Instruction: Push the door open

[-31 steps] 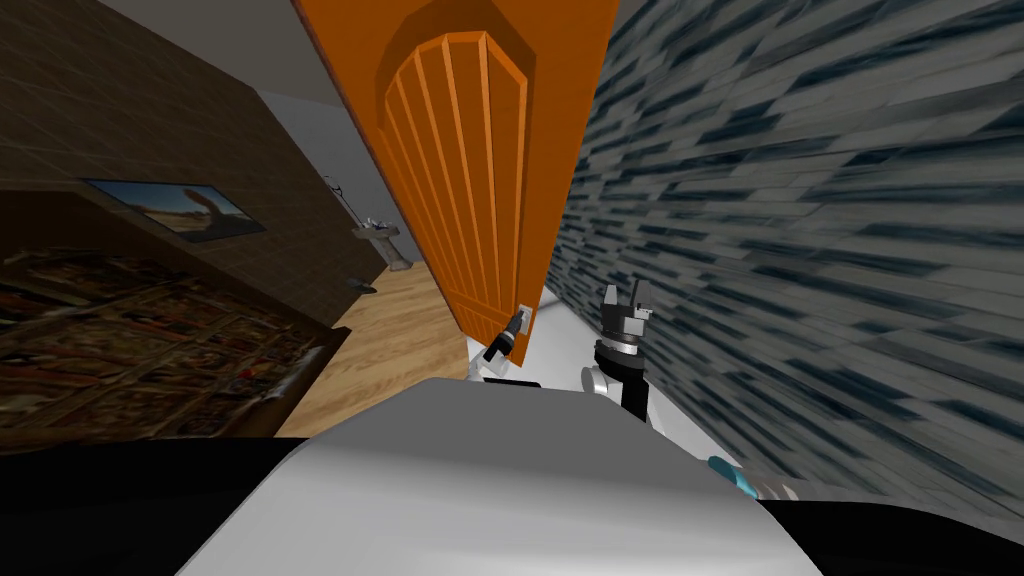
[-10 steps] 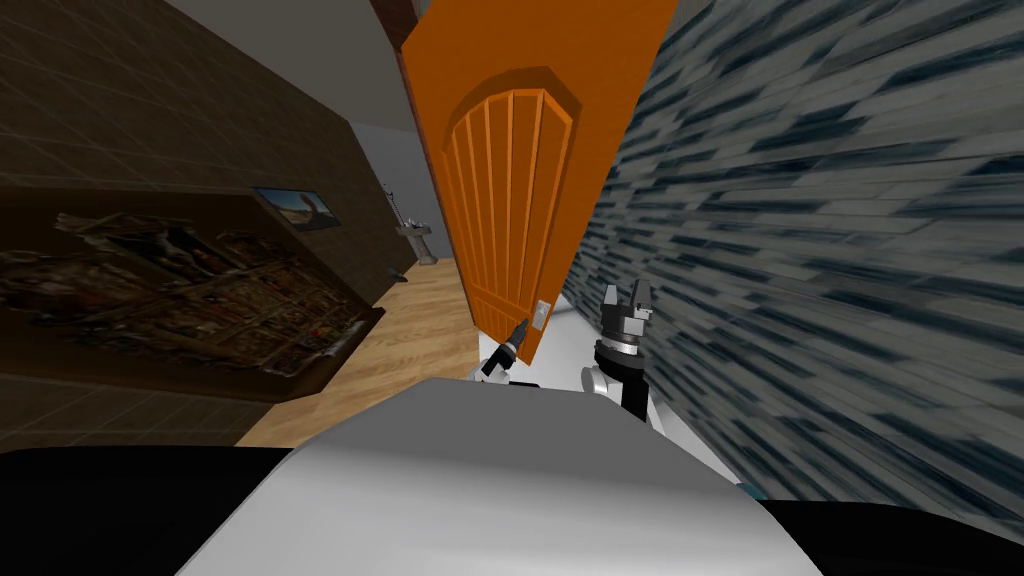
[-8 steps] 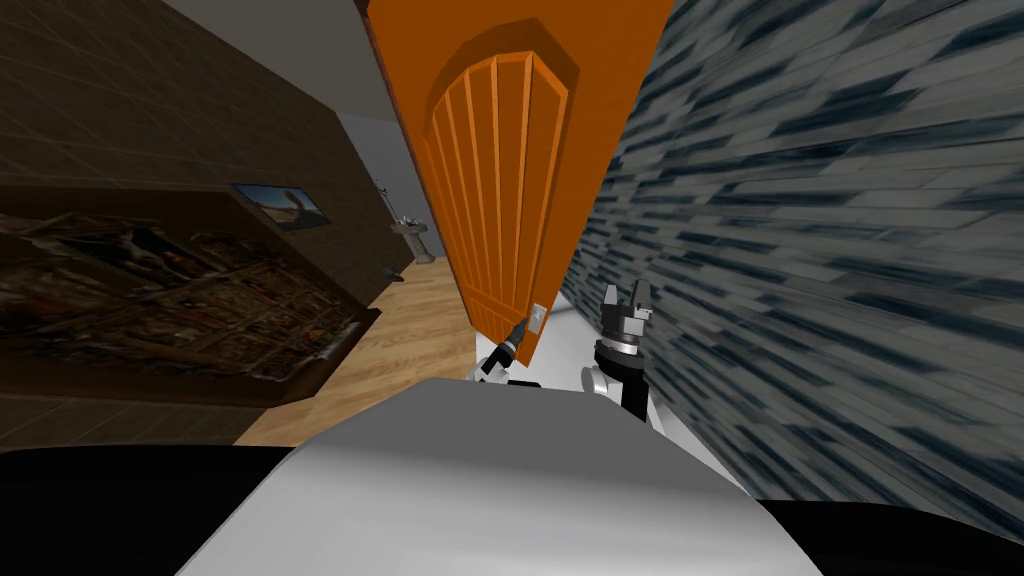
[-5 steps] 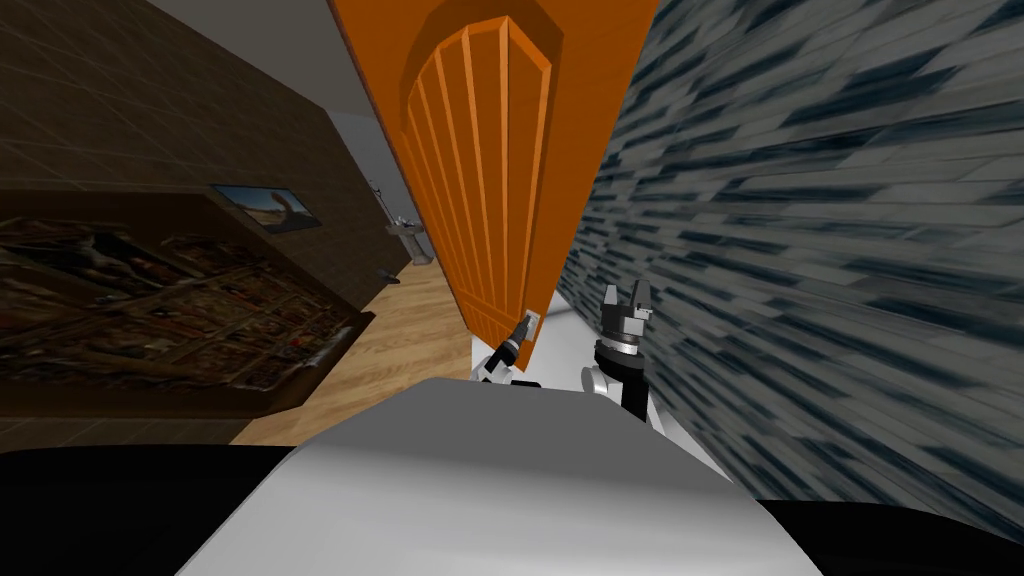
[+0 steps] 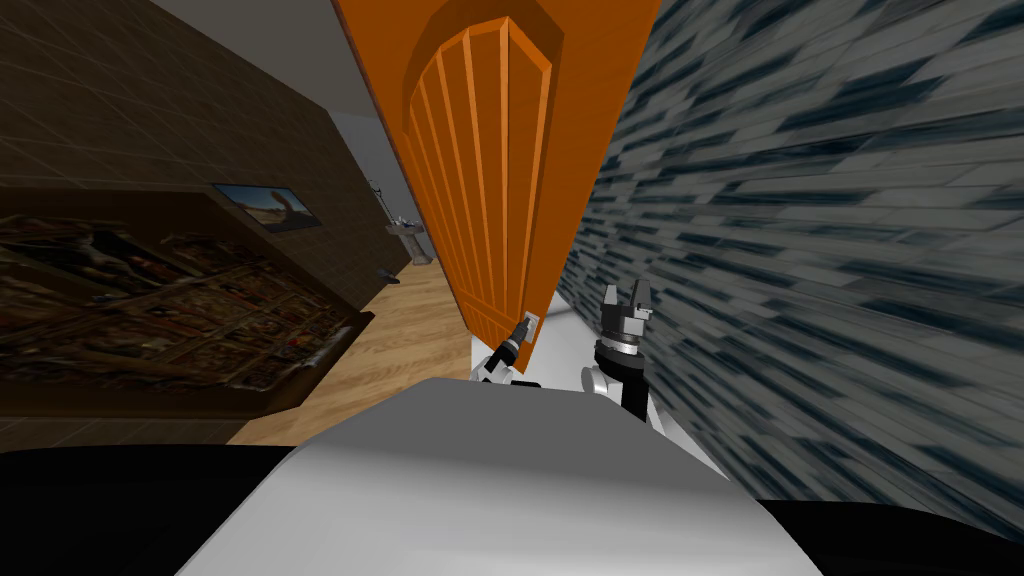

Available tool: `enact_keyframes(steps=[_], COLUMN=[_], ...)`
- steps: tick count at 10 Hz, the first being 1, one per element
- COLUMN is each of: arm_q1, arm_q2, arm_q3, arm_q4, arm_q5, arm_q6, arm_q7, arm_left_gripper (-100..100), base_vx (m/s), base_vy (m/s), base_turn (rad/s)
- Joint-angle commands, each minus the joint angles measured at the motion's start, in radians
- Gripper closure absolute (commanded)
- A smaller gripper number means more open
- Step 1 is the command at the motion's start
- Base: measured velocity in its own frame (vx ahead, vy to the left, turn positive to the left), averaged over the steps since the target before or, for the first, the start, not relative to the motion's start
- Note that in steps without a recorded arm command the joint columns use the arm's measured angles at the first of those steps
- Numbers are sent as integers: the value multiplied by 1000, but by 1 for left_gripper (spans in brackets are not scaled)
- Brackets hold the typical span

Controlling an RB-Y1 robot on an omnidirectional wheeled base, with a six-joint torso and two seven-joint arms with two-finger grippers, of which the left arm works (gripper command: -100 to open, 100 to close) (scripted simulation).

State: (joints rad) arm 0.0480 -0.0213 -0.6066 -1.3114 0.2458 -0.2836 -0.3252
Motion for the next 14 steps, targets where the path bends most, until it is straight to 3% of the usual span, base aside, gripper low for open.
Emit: enact_keyframes(steps=[1, 2, 3, 6, 8, 10, 11, 12, 14], arm_q1=[1, 1, 11, 30, 44, 59, 27, 25, -8], arm_q2=[0, 0, 24, 46, 47, 35, 61, 63, 85], arm_q3=[0, 0, -6, -19, -29, -39, -27, -27, -13], arm_q4=[0, 0, -5, -19, -29, -39, -9, -7, 30], arm_q5=[1, 1, 1, 4, 5, 7, 2, 2, -5], arm_q6=[0, 0, -1, -4, -7, -9, -19, -20, -29], arm_q7=[1, 1, -2, -7, -11, -14, 4, 5, 27], arm_left_gripper=[100, 100, 100, 100, 100, 100, -100, -100, -100], base_vx=[-9, 0, 127, 178, 180, 181, 107, 36, 33], base_vy=[5, 0, -31, -125, -155, -171, 7, 149, 174], base_turn=[3, 0, 146, 191, 256, 219, 70, -37, -4])
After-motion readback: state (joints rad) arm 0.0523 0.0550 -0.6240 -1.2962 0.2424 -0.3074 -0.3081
